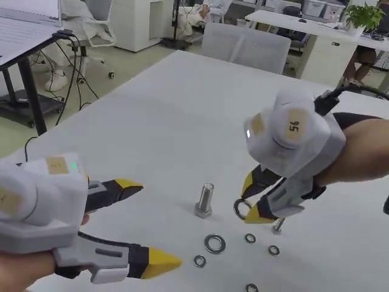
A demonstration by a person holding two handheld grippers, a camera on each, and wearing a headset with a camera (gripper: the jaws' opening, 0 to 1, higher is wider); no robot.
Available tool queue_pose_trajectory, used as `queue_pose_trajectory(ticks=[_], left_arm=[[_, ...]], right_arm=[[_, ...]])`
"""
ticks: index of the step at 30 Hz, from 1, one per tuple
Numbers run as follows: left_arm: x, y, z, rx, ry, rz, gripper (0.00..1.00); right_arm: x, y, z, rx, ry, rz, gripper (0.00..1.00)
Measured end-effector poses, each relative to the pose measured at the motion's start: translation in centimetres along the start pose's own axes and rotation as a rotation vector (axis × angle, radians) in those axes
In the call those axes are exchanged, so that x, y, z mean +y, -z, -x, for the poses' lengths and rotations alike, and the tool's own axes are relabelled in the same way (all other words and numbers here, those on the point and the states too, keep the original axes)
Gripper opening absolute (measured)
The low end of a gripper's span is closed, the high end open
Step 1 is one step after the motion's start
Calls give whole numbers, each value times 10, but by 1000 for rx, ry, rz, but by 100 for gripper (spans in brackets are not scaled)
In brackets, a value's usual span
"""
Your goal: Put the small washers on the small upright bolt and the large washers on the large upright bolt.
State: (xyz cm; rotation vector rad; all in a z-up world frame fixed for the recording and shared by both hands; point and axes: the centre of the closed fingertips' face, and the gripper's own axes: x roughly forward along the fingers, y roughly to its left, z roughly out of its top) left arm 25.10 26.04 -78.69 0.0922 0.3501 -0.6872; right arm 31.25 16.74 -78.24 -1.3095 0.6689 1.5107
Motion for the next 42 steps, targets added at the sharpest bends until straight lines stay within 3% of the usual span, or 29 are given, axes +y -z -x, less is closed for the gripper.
queue_pose_trajectory(ticks=[10, 19, 28, 37, 42], left_arm=[[5, 3, -1, 6, -25, -28, 82], [7, 4, -1, 12, -39, -42, 82], [8, 5, -3, 13, -36, -44, 81], [9, 6, -4, 12, -37, -42, 80], [11, 6, -4, 9, -39, -42, 80]], right_arm=[[-22, -17, 4, -12, 31, 27, 24], [-34, -24, -3, -14, 21, 40, 24], [-45, -32, -15, -16, -11, 46, 24], [-46, -39, -25, 8, -64, 60, 24], [-45, -35, -32, 29, -88, 62, 24]])
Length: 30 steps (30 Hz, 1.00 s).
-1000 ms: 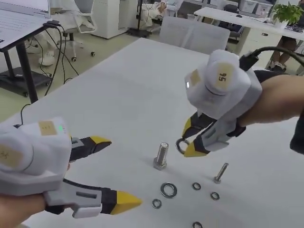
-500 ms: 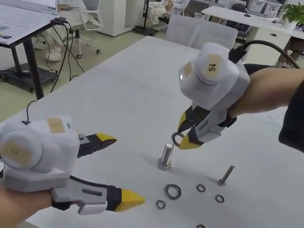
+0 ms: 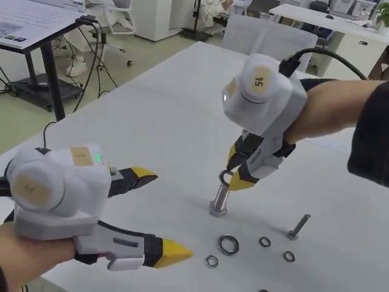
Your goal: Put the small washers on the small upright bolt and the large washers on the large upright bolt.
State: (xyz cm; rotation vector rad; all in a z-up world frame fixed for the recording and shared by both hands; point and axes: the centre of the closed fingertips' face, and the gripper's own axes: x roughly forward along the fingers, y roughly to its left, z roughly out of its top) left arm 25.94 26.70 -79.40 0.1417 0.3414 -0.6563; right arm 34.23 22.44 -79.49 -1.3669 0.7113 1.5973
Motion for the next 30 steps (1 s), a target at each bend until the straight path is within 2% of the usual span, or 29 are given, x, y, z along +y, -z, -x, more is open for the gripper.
queue_pose_trajectory(ticks=[8, 30], left_arm=[[0, 1, -2, 0, 3, 1, 79], [0, 7, -3, 0, 7, 13, 78]], right_arm=[[0, 3, -9, 18, -33, -9, 24], [4, 5, -28, 52, -66, 6, 24]])
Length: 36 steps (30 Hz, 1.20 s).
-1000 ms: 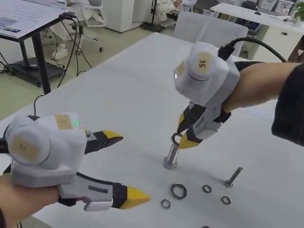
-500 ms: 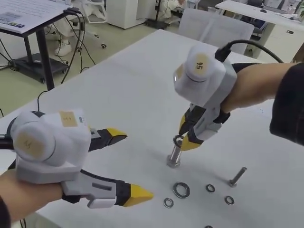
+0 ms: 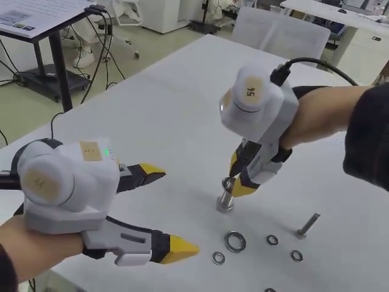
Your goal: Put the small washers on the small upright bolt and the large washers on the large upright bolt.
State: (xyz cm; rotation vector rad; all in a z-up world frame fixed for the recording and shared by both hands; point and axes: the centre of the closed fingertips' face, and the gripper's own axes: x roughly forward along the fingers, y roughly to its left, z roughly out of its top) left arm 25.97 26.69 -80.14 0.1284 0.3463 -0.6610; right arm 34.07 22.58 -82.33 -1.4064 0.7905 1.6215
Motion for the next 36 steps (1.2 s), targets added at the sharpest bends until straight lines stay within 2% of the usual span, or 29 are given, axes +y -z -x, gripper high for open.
queue_pose_trajectory(ticks=[20, 36], left_arm=[[1, 5, 2, -1, -2, 12, 78], [1, 7, 0, 4, 4, 21, 77]], right_arm=[[-2, 7, -34, 18, -35, -27, 24], [-4, 7, -43, 8, -42, -35, 24]])
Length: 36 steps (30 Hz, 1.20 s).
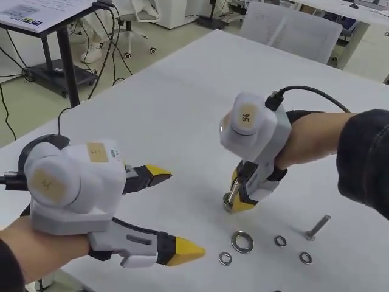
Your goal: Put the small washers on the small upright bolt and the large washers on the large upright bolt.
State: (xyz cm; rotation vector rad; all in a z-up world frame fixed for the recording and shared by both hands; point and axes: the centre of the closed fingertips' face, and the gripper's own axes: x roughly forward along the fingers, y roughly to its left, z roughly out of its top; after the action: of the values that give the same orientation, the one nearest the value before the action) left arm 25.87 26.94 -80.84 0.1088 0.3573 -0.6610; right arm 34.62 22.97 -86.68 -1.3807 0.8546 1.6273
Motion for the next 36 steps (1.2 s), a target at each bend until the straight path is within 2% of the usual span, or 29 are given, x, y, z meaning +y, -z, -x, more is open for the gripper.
queue_pose_trajectory(ticks=[9, 11, 12, 22, 36], left_arm=[[-1, -1, -1, 0, 1, -2, 77], [-2, -1, -1, 0, 1, -1, 77], [-2, -1, -1, 0, 0, -1, 77], [-1, -2, -1, -1, 1, -4, 77], [-1, -3, -2, -2, 6, -7, 77]], right_arm=[[0, 1, 0, 1, -5, -16, 26], [-1, 0, 0, -5, 4, -22, 36], [1, 1, 0, -5, -5, -30, 37], [-2, 3, 10, -24, 21, -37, 38], [4, 16, 24, -34, 52, -67, 39]])
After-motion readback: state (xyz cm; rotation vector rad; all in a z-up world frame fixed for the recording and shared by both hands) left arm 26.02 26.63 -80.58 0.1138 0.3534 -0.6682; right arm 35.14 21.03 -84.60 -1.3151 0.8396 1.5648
